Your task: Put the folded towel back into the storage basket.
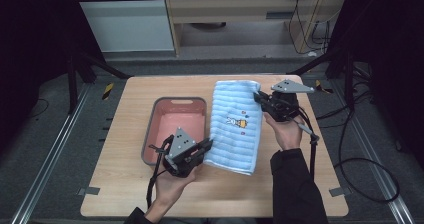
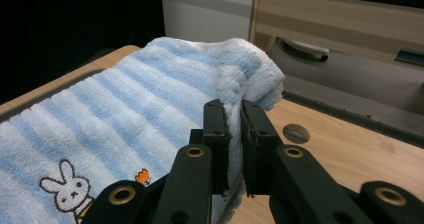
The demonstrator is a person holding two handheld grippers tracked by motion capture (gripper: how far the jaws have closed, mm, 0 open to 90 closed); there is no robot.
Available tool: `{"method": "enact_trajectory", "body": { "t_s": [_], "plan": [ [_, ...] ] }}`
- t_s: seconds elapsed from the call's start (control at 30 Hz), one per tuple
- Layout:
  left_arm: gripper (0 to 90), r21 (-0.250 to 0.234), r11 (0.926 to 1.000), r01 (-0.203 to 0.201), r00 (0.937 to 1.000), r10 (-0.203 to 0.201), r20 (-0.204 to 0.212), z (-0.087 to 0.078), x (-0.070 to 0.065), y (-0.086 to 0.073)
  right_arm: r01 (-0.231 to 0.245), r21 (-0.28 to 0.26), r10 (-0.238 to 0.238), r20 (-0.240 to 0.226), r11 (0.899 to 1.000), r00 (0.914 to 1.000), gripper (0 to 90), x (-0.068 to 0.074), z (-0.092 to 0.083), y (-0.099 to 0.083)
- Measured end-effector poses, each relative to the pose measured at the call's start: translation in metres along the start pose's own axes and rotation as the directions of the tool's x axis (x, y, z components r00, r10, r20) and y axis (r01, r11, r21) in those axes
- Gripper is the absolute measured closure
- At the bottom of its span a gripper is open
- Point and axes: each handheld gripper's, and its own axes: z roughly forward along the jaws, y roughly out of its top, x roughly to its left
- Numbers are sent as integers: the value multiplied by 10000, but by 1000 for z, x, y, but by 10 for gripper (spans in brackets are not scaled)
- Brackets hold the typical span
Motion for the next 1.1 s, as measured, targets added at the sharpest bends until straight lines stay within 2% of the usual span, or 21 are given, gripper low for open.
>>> {"method": "enact_trajectory", "body": {
  "t_s": [0.57, 1.1],
  "plan": [
    [868, -254, 9996, 102, 9989, -113, -462, -22, 22, 2, 300, -91, -302, -286, 9995, 9991, 828, 24, 20, 27],
    [868, -582, 9975, 388, 9941, -444, -989, -44, 46, -1, 421, -252, -436, -619, 9988, 9971, 828, 47, 39, 46]
  ]
}}
